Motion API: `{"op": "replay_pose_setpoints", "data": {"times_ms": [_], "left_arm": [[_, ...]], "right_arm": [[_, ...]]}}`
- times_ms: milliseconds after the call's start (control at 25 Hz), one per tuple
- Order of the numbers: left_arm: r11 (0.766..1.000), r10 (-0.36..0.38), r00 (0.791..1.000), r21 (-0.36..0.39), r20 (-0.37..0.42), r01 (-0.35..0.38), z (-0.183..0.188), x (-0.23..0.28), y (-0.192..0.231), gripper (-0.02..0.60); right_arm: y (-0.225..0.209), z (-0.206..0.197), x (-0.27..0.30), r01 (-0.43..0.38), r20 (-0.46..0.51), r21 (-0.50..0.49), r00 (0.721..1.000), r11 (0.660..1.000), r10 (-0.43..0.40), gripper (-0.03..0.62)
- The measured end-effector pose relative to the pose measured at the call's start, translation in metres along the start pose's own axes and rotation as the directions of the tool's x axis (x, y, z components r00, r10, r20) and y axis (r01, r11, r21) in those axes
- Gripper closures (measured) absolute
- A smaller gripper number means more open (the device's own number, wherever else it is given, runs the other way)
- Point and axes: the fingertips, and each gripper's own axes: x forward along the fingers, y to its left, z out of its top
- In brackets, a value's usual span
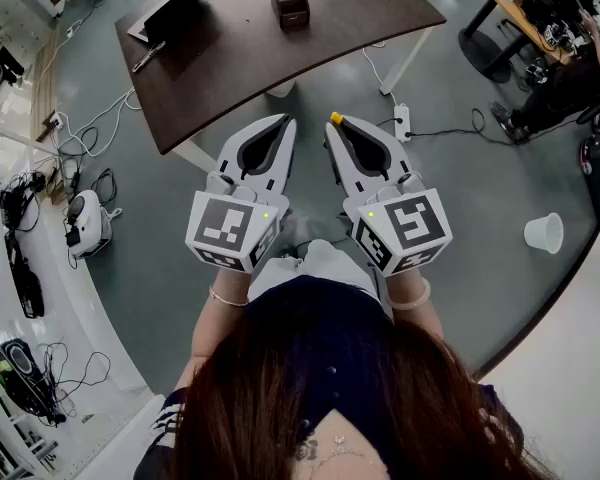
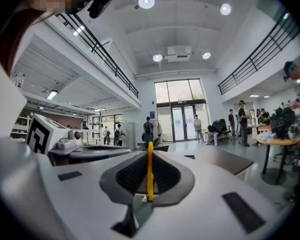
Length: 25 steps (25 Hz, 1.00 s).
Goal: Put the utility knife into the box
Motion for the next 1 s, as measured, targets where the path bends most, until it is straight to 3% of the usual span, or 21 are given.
{"op": "replay_pose_setpoints", "data": {"times_ms": [760, 1000], "left_arm": [[1.0, 0.003, 1.0, -0.017, -0.01, -0.003, -0.004, 0.013, 0.0, 0.588], [0.998, 0.049, 0.999, -0.041, -0.02, -0.05, -0.008, 0.032, 0.0, 0.588]], "right_arm": [[-0.01, 0.0, 0.005, -0.023, 0.008, 0.03, 1.0, 0.999, 0.023, 0.558], [-0.029, -0.002, 0.01, -0.055, 0.001, 0.03, 0.998, 0.998, 0.055, 0.557]]}}
